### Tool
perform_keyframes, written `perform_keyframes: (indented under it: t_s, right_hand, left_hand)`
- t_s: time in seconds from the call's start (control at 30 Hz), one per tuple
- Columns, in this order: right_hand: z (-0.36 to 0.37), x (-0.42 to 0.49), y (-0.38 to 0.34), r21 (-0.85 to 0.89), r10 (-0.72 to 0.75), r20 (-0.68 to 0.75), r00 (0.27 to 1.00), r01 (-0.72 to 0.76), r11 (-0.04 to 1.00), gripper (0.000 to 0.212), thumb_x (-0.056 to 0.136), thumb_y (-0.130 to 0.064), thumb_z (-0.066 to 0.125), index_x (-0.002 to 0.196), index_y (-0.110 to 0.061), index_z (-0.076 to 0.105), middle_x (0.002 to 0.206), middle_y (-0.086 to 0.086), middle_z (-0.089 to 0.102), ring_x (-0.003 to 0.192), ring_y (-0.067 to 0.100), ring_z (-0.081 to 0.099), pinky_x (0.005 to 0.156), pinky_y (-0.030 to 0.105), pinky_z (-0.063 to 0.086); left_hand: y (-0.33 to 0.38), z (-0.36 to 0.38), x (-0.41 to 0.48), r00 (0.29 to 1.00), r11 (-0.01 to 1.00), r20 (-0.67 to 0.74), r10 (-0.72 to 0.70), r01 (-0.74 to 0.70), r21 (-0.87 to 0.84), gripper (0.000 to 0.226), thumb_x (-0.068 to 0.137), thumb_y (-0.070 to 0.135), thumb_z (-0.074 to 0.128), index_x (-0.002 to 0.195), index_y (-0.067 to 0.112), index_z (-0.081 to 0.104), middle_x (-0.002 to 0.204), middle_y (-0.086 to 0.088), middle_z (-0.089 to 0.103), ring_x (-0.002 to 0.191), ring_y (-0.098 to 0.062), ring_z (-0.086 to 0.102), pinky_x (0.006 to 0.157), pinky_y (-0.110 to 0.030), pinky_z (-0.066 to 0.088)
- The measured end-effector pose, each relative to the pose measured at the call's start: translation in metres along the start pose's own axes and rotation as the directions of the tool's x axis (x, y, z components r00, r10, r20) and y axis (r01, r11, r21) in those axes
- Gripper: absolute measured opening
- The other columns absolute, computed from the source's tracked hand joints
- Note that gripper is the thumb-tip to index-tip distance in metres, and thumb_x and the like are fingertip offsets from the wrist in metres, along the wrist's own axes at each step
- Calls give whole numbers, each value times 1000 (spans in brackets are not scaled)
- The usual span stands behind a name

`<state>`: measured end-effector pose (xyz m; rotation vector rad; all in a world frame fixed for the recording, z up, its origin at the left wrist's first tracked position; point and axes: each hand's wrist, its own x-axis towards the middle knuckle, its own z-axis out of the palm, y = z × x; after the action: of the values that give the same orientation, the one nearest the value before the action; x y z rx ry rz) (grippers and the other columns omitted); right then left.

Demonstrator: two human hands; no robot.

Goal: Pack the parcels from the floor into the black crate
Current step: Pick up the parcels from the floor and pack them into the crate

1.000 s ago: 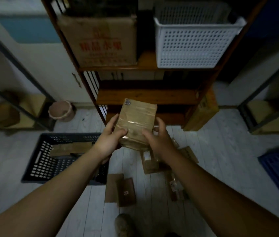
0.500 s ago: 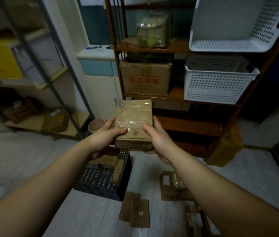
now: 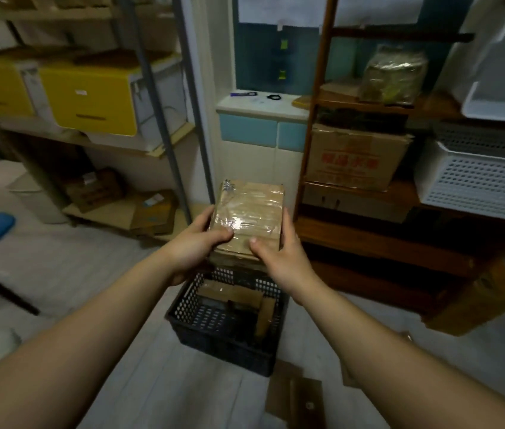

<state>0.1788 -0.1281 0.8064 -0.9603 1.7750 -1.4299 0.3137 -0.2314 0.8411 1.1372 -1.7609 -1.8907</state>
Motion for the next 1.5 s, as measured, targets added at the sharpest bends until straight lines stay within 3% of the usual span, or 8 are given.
perform_keyframes:
  t_s: [0.2, 0.33, 0.47, 0.73, 0.97, 1.1, 1.27, 1.5]
  right_hand:
    - [55, 25, -5, -45, 12, 16, 1000, -11, 999, 90, 82, -42, 67, 149, -45, 7, 146, -6, 40, 130, 16, 44, 106, 44, 41]
    - [62, 57, 1, -237, 39, 24, 999, -32, 971, 92, 89, -40, 62, 151, -39, -5, 155, -7, 16, 137, 19, 31, 108, 36, 35]
    - [72, 100, 15, -388, 76, 134, 988, -18, 921, 108, 80, -44, 72, 150, -36, -10, 159, -9, -3, 142, 20, 19, 110, 33, 27]
    - [90, 166, 43, -458, 151, 154, 976, -65, 887, 112, 79, -39, 75, 151, -36, -11, 159, -5, 2, 139, 22, 26, 106, 30, 32]
    - [113, 193, 84, -502, 226, 1, 974, -195, 843, 113, 75, -48, 75, 151, -33, -7, 160, -4, 1, 142, 21, 23, 113, 30, 28]
    - [135, 212, 128, -545, 298, -15, 955, -257, 798, 114, 76, -45, 75, 152, -31, -8, 158, -3, -1, 143, 25, 18, 115, 33, 24]
    - [156, 228, 229, -598, 398, 54, 916, -290, 747, 116, 75, -52, 73, 150, -32, -14, 158, 3, -3, 142, 31, 17, 117, 42, 23]
    - [187, 232, 445, -599, 463, 159, 872, -288, 747, 116, 75, -56, 71, 152, -27, -10, 158, 10, -3, 143, 28, 19, 110, 20, 21]
  left_hand:
    - [-6, -63, 24, 997, 996, 33, -65, 63, 70, 72, 91, 25, 57, 149, 35, 15, 135, -2, 47, 91, -14, 58, 58, -27, 48]
    - [-12, -75, 60, 996, 994, 44, -80, 77, 73, 71, 92, 26, 57, 148, 33, 15, 124, 1, 52, 91, -16, 58, 66, -32, 50]
    - [-15, -88, 104, 993, 986, 45, -107, 100, 136, 72, 93, 27, 55, 149, 34, 11, 124, 2, 46, 84, -8, 54, 59, -24, 45]
    - [-29, -123, 184, 944, 938, 101, -313, 290, 192, 81, 87, 33, 63, 148, 40, 10, 142, -8, 42, 110, -31, 54, 68, -35, 50]
    - [-66, -133, 259, 900, 935, 270, -342, 297, 195, 74, 87, 18, 65, 143, 35, 19, 117, -5, 48, 95, -23, 56, 79, -42, 54]
    - [-115, -142, 300, 872, 919, 303, -385, 334, 209, 76, 84, 19, 68, 143, 31, 21, 130, -10, 48, 109, -30, 56, 88, -49, 53]
    - [-213, -141, 346, 823, 863, 288, -490, 410, 296, 82, 84, 20, 67, 147, 32, 14, 133, -10, 45, 107, -32, 55, 76, -46, 55]
    - [-422, -115, 410, 712, 740, 268, -650, 510, 439, 83, 82, 23, 70, 144, 36, 15, 122, -12, 51, 105, -39, 58, 75, -50, 54]
